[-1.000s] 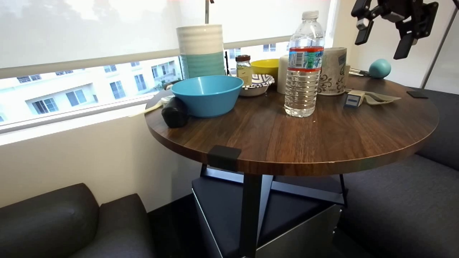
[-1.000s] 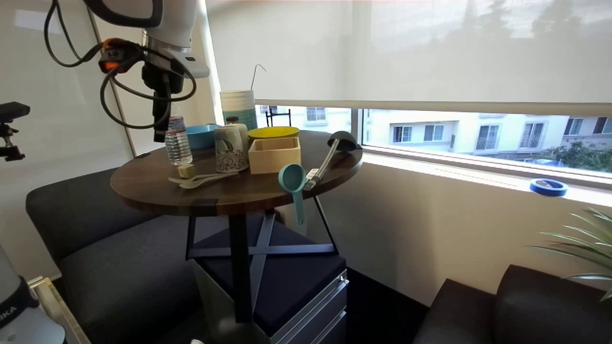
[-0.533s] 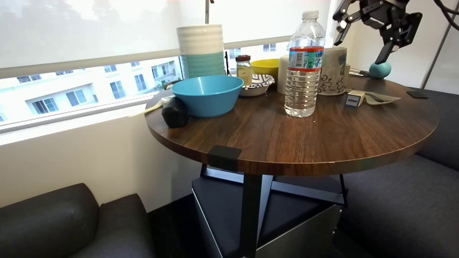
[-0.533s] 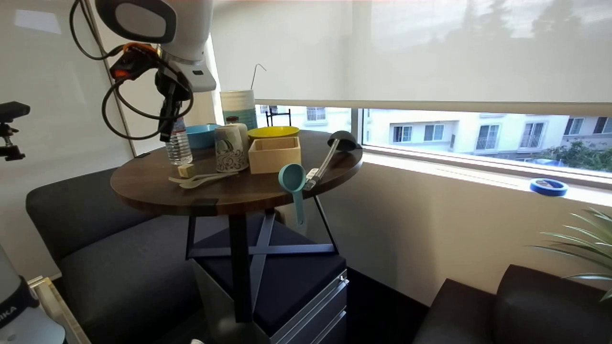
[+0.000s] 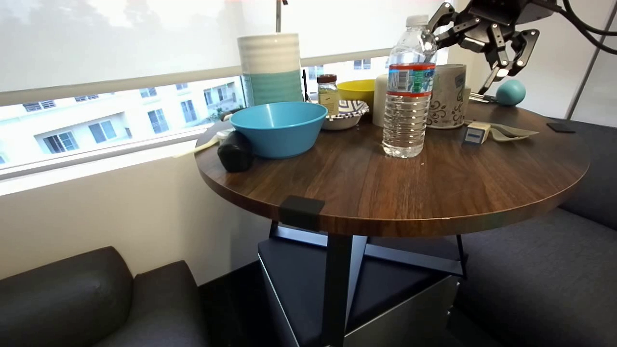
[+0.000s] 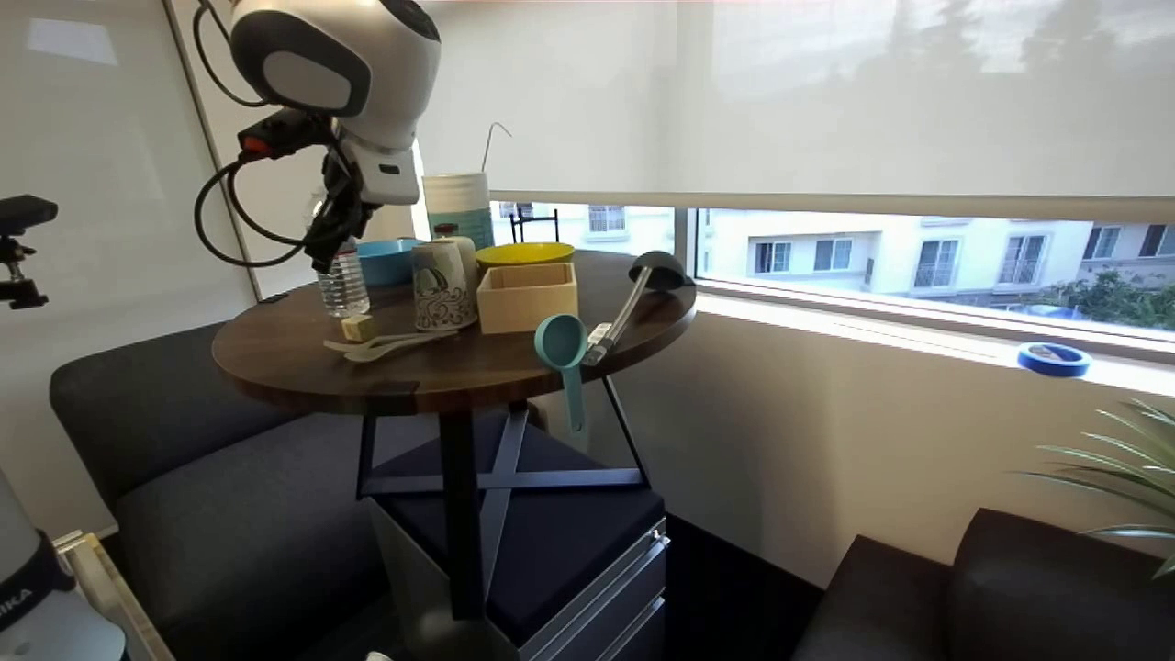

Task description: Turn the water bottle upside down

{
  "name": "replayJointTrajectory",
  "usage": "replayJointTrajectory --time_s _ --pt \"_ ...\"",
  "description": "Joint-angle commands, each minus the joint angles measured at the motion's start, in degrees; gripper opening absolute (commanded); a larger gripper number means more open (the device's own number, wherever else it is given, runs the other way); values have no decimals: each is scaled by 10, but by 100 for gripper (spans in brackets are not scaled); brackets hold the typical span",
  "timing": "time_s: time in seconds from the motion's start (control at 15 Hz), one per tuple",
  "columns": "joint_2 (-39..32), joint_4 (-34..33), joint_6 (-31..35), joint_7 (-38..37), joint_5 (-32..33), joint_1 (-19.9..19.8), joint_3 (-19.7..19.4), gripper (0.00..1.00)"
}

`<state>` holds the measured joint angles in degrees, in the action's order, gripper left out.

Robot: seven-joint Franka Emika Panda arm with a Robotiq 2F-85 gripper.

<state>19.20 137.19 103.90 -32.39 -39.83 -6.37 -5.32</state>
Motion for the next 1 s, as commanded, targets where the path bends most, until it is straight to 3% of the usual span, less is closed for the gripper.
replayJointTrajectory --time_s 0.0,0.93 --pt "-29 -26 -10 -39 -41 -5 8 100" --pt "-75 -39 -50 -98 -94 10 29 100"
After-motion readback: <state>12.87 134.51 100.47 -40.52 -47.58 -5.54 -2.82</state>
